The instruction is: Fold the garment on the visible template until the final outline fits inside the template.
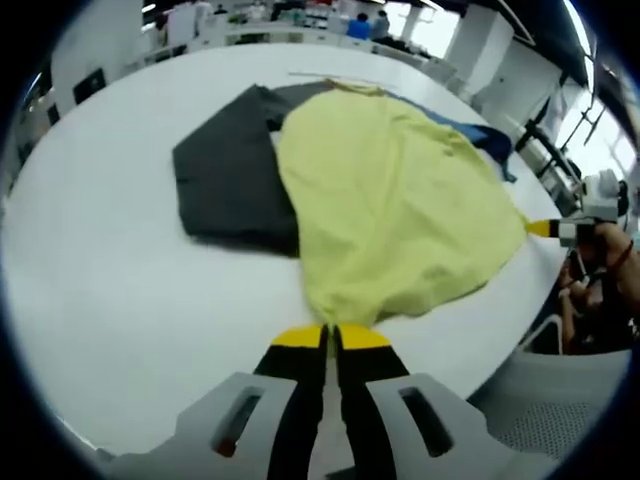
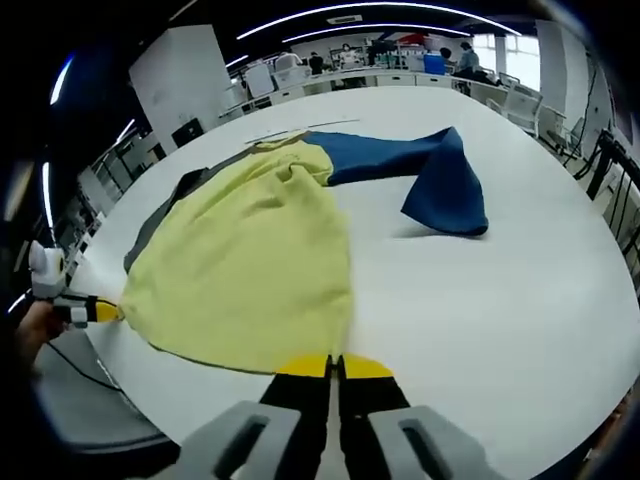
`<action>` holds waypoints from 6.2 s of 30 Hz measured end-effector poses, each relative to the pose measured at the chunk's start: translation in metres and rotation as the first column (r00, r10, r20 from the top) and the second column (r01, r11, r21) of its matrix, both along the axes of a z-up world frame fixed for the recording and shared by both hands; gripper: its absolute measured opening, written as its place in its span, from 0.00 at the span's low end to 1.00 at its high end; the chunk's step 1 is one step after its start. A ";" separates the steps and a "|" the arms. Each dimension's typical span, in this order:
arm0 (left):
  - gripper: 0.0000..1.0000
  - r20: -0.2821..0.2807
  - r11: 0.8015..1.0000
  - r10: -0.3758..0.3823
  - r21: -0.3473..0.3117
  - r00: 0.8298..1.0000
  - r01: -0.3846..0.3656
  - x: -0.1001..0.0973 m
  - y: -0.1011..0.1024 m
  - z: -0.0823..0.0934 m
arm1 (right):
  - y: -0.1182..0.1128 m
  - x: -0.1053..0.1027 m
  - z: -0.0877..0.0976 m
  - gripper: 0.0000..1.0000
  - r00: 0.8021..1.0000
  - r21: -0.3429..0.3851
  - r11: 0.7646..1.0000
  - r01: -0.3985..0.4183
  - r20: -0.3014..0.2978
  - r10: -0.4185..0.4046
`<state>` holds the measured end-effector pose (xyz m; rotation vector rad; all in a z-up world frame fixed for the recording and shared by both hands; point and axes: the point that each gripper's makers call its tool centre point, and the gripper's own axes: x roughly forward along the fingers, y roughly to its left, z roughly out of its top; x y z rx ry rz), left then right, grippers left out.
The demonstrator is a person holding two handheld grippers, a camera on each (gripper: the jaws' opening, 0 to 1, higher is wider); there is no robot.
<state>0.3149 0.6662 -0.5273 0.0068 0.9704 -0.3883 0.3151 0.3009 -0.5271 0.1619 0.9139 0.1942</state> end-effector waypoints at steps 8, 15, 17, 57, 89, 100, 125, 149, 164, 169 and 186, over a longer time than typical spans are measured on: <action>0.00 -0.028 1.000 -0.025 -0.019 0.999 0.025 -0.005 -0.001 0.007 | -0.002 -0.001 0.007 0.00 1.000 0.016 1.000 -0.002 -0.018 0.003; 0.00 -0.049 0.998 -0.049 0.028 0.998 0.050 -0.012 -0.002 -0.006 | -0.002 -0.012 -0.011 0.00 0.997 -0.002 1.000 -0.016 -0.073 0.016; 0.00 -0.047 0.998 -0.053 0.039 0.998 0.054 -0.011 -0.001 -0.006 | -0.001 -0.013 -0.012 0.00 0.997 0.002 1.000 -0.012 -0.078 0.012; 0.77 0.334 0.996 -0.065 -0.029 0.940 0.079 0.025 -0.018 0.057 | -0.017 0.142 0.052 0.44 0.980 0.128 0.991 0.035 0.189 -0.059; 0.97 0.347 0.996 -0.072 -0.032 0.935 0.088 0.042 -0.033 0.068 | -0.046 0.220 0.004 0.00 0.964 0.084 0.985 0.151 0.206 -0.165; 0.98 0.350 0.995 -0.093 -0.012 0.932 0.104 0.043 -0.035 0.068 | -0.056 0.245 0.007 0.00 0.965 0.075 0.985 0.153 0.205 -0.166; 0.98 0.356 0.992 -0.114 -0.004 0.927 0.123 0.041 -0.034 0.068 | -0.063 0.242 0.014 0.13 0.974 -0.039 0.994 0.103 0.209 -0.093; 0.90 0.364 0.993 -0.110 0.002 0.925 0.117 0.039 -0.030 0.069 | -0.021 0.231 0.016 0.00 0.973 0.079 0.996 0.032 0.226 -0.049; 0.93 0.364 0.991 -0.126 0.007 0.923 0.133 0.039 -0.032 0.067 | -0.025 0.228 0.002 0.00 0.980 -0.036 0.999 0.005 0.199 0.002; 0.97 0.368 0.991 -0.125 0.010 0.921 0.131 0.039 -0.030 0.068 | -0.029 0.227 0.007 0.11 0.978 -0.006 0.999 0.041 0.205 -0.039; 0.99 0.397 0.986 -0.163 0.030 0.903 0.165 0.038 -0.038 0.074 | -0.051 0.191 0.038 0.37 0.964 -0.030 0.999 0.032 0.266 -0.023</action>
